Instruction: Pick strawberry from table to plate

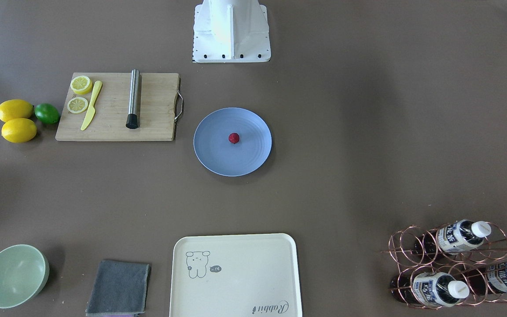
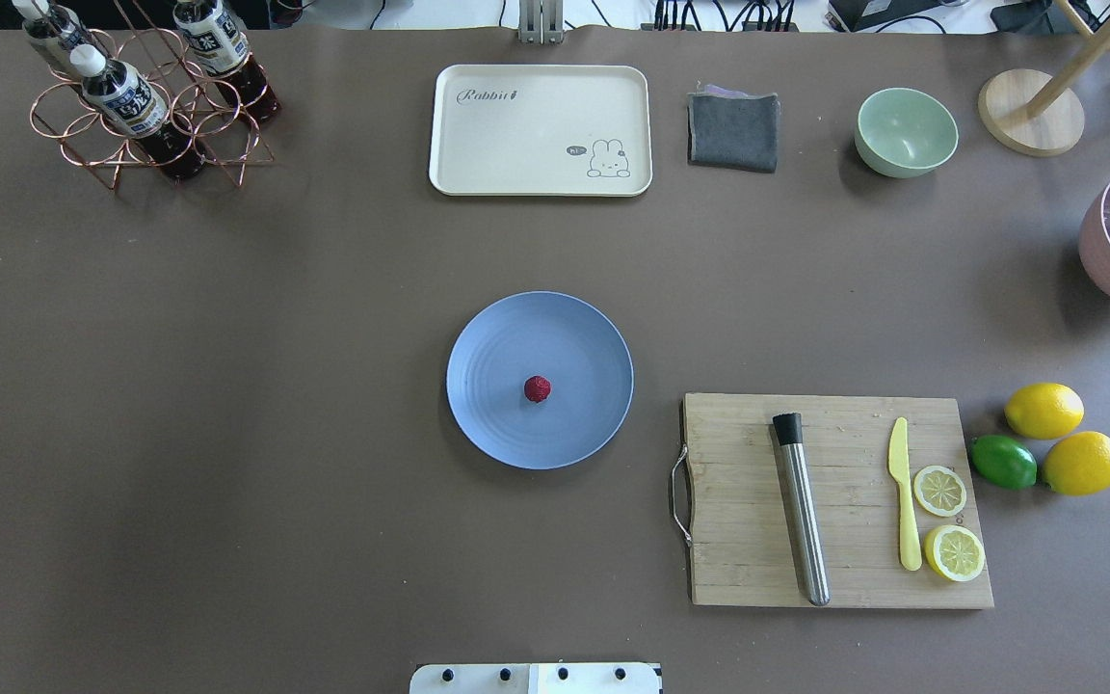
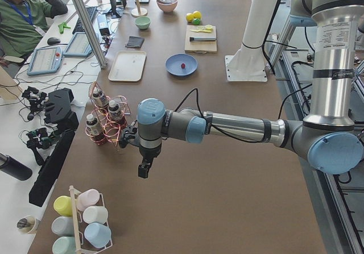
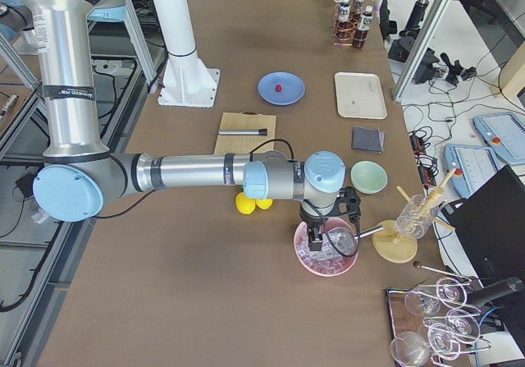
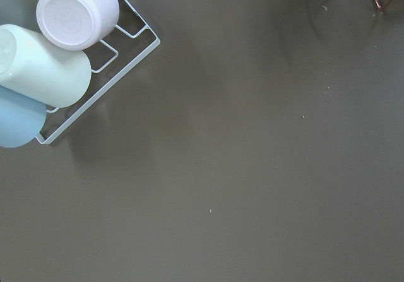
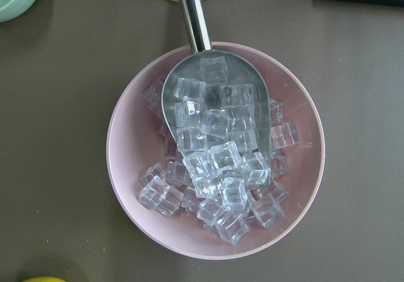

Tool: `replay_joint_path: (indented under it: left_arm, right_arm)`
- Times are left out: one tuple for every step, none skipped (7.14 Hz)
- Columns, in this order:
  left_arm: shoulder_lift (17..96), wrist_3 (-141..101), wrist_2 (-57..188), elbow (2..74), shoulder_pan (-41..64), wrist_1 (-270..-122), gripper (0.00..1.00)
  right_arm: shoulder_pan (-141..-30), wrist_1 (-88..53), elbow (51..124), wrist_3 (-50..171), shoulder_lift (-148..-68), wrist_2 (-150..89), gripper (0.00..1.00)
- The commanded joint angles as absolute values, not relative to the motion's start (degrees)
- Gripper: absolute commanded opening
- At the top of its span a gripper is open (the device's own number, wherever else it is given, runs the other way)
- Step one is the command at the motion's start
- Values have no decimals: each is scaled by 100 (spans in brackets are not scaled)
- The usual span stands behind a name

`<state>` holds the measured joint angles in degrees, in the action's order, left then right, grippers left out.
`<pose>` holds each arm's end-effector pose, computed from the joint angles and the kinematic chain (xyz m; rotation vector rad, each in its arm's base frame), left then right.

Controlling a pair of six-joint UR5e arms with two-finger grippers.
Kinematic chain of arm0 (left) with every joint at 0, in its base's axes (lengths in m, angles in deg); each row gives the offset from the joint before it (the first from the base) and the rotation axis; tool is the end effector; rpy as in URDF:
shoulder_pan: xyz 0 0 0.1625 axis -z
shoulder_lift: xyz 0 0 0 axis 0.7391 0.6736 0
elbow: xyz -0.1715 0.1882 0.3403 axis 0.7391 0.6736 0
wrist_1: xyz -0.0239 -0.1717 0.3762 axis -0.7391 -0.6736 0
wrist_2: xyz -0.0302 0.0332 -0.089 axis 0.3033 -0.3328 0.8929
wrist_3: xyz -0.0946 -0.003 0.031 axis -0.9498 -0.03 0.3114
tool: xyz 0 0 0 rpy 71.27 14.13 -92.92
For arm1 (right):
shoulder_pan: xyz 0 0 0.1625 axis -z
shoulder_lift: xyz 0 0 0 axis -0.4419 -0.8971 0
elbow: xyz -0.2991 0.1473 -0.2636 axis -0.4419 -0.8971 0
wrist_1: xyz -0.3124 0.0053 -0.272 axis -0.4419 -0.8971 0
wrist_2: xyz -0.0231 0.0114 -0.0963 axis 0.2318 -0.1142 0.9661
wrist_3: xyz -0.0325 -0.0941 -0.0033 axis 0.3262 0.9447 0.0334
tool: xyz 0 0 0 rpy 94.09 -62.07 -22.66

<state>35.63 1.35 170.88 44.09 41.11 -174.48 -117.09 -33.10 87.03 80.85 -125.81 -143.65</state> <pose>-0.0625 -0.4957 0.6045 0.2142 0.6377 0.1914 0.0691 -0.5117 0.6154 0.0852 -0.8039 -0.0716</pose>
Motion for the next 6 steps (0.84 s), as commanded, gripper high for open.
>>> replay_joint_path:
  left_arm:
    - [3558, 129, 17085, 4364, 4112, -17492, 98]
    - [3558, 129, 17094, 4364, 4120, -17483, 98]
    - [3541, 129, 17094, 4347, 4120, -17483, 98]
    - [3480, 129, 17094, 4364, 4120, -17492, 98]
    - [3479, 129, 17094, 4364, 4129, -17492, 98]
    - [3479, 129, 17094, 4373, 4138, -17492, 98]
  right_arm:
    - [-11763, -3314, 8794, 8050, -12666, -14330, 100]
    - [-11763, -3314, 8802, 8024, -12666, -14313, 100]
    - [-11763, -3314, 8820, 8023, -12674, -14286, 100]
    - [-11763, -3314, 8794, 8015, -12657, -14286, 100]
    - [-11763, -3305, 8811, 8023, -12657, -14295, 100]
    - [-11763, -3305, 8820, 8023, -12648, -14330, 100]
